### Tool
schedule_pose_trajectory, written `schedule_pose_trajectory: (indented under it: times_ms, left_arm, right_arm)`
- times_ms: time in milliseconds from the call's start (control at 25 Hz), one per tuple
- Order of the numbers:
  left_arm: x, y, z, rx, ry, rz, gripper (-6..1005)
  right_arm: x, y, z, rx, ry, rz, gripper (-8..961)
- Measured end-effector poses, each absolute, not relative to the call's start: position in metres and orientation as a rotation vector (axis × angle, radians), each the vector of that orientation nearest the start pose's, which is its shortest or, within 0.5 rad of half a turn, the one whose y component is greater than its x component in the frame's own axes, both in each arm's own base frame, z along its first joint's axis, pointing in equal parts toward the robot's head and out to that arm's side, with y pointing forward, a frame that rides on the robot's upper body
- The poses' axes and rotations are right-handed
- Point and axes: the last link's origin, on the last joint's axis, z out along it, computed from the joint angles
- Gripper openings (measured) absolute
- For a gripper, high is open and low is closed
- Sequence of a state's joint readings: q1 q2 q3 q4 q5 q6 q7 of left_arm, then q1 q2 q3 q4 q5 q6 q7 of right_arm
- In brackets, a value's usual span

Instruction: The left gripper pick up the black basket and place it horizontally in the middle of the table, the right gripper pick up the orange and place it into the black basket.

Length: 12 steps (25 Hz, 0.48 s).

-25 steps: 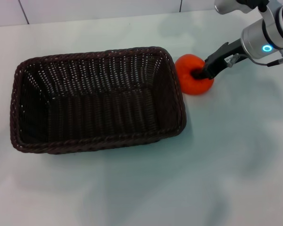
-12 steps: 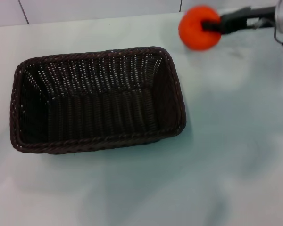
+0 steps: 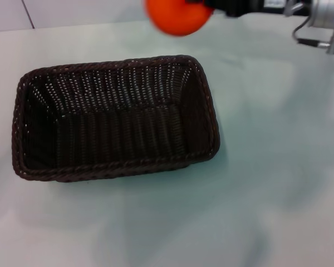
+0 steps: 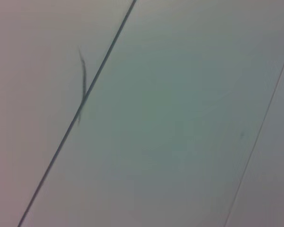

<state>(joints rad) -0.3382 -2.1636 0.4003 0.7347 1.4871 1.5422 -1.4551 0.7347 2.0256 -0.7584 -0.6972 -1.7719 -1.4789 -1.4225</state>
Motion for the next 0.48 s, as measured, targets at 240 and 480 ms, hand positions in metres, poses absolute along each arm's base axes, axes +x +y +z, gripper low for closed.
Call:
schedule_pose_trajectory:
  times_ms: [240,480]
  left_arm:
    - [-0.300,0.307,0.082,-1.868,-0.793,-1.298,900]
    - [-0.302,0.305,0.083,-1.857,-0.794,-1.304,900]
  right_arm:
    - [0.137,0.388,-0.001,-0.501,-2.530,-0.082,91]
    - [0.130,0.383,-0.021,-0.477,-2.618,-0.016,129]
